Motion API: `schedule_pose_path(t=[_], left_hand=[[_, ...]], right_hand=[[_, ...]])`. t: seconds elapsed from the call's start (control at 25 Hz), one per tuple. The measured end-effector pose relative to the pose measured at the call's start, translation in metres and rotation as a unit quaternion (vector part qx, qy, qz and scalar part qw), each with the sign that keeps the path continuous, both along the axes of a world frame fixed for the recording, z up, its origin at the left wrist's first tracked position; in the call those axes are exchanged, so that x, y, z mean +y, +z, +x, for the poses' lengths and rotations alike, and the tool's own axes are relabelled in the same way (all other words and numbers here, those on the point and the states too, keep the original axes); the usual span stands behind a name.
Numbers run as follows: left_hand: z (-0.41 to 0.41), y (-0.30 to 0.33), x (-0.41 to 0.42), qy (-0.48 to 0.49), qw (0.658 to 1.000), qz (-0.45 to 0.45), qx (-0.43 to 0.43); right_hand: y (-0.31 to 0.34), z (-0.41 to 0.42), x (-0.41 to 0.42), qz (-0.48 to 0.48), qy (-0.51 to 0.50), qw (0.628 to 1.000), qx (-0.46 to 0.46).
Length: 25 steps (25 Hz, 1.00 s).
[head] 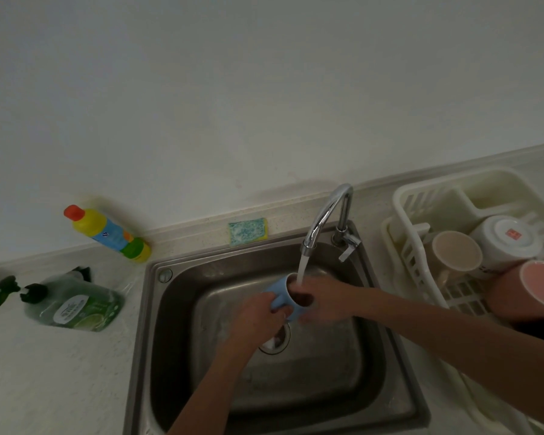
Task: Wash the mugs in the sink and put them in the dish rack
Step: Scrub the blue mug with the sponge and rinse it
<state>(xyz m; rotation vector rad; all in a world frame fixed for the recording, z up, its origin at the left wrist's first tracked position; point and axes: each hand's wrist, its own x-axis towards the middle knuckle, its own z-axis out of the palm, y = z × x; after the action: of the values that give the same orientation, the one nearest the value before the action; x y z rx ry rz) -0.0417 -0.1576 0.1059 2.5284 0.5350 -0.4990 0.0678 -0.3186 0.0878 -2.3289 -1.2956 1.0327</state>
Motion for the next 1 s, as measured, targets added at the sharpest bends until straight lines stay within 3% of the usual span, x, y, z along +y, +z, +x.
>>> schedule_pose_path(t=[0.2, 0.36, 0.48, 0.6, 0.68, 0.76, 0.84, 1.0], left_hand=[[-0.002, 0.002, 0.001, 0.011, 1.0, -0.009, 0.019], [-0.001, 0.002, 0.001, 0.021, 0.999, -0.018, 0.029], [-0.001, 0.002, 0.002, 0.046, 0.998, -0.036, 0.025], [0.0, 0.001, 0.002, 0.078, 0.992, -0.09, 0.044], [-0.001, 0.004, 0.005, 0.166, 0.967, -0.191, 0.032], [-0.006, 0.01, 0.008, 0.23, 0.923, -0.308, 0.011], [-0.011, 0.016, 0.01, 0.24, 0.892, -0.383, -0.009], [-0.015, 0.038, 0.004, 0.232, 0.846, -0.479, -0.038]], right_hand=[[-0.001, -0.003, 0.007, -0.026, 0.043, 0.998, 0.04], [-0.006, 0.002, 0.002, 0.017, -0.004, 0.999, 0.027], [-0.001, -0.007, -0.003, -0.027, 0.034, 0.998, 0.046], [0.017, 0.003, 0.007, 0.098, -0.073, 0.99, 0.068], [0.016, 0.015, 0.007, 0.184, -0.24, 0.946, 0.117], [0.003, 0.017, 0.003, 0.202, -0.357, 0.884, 0.226], [-0.009, 0.003, -0.001, 0.186, -0.41, 0.816, 0.362], [-0.024, -0.021, -0.012, 0.216, -0.443, 0.633, 0.596]])
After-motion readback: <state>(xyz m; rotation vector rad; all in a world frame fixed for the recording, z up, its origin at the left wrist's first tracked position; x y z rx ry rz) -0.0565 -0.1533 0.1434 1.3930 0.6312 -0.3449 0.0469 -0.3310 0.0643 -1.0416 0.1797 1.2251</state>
